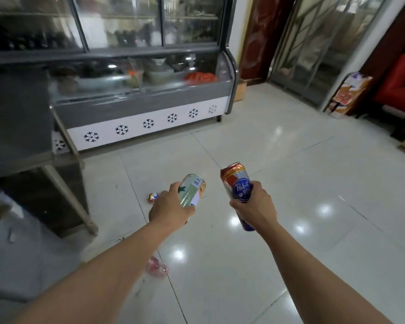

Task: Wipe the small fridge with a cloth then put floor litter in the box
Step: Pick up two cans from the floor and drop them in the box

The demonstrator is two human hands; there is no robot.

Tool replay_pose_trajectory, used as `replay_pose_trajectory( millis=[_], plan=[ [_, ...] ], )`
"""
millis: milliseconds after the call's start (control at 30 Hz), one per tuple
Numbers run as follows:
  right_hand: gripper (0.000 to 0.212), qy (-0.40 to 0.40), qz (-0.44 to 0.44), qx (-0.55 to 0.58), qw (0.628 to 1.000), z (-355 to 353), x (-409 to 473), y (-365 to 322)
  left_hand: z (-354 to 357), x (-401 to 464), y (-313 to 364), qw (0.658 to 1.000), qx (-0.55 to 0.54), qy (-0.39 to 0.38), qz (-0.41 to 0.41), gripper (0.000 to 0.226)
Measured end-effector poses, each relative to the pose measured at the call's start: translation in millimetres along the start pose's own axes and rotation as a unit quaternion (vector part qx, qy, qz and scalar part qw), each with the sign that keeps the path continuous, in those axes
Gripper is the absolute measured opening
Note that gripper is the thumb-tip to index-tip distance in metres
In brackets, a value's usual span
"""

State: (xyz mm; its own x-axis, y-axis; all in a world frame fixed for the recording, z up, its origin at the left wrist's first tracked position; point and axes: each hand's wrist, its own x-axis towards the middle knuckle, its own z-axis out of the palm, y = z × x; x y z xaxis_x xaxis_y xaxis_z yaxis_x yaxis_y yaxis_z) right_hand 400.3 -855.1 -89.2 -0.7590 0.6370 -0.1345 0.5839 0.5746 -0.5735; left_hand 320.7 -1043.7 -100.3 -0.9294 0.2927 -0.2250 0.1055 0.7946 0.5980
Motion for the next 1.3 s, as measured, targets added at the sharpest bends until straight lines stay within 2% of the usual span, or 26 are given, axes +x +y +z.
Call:
replay_pose_trajectory(
  millis=[167,267,533,867,1100,1300],
  plan=[
    [0.066,0.031,0.02,0.0,0.999,-35.0,56.7,1.1,-3.9,60.7,51.1,1.0,0.009,0.002,0.024,0.067],
    [0.067,0.041,0.028,-0.003,0.999,-52.2,103.6,-2.6,-2.3,108.6,80.6,0.999,-0.027,-0.001,0.029,0.058],
    [0.068,0.068,0.043,0.001,0.997,-102.4,234.5,-8.7,9.7,237.8,171.2,0.997,-0.021,-0.006,0.068,0.056],
    [0.068,0.102,0.064,0.01,0.993,-180.3,413.9,54.0,70.6,377.2,330.3,0.993,-0.007,-0.014,0.12,0.057],
    [0.063,0.094,0.054,0.012,0.994,-251.2,571.7,99.7,119.3,471.1,456.4,0.993,-0.043,-0.006,0.109,0.054],
    [0.064,0.07,0.038,0.008,0.997,-281.8,697.7,114.0,144.3,567.2,525.7,0.995,-0.034,0.004,0.094,0.057]
  ],
)
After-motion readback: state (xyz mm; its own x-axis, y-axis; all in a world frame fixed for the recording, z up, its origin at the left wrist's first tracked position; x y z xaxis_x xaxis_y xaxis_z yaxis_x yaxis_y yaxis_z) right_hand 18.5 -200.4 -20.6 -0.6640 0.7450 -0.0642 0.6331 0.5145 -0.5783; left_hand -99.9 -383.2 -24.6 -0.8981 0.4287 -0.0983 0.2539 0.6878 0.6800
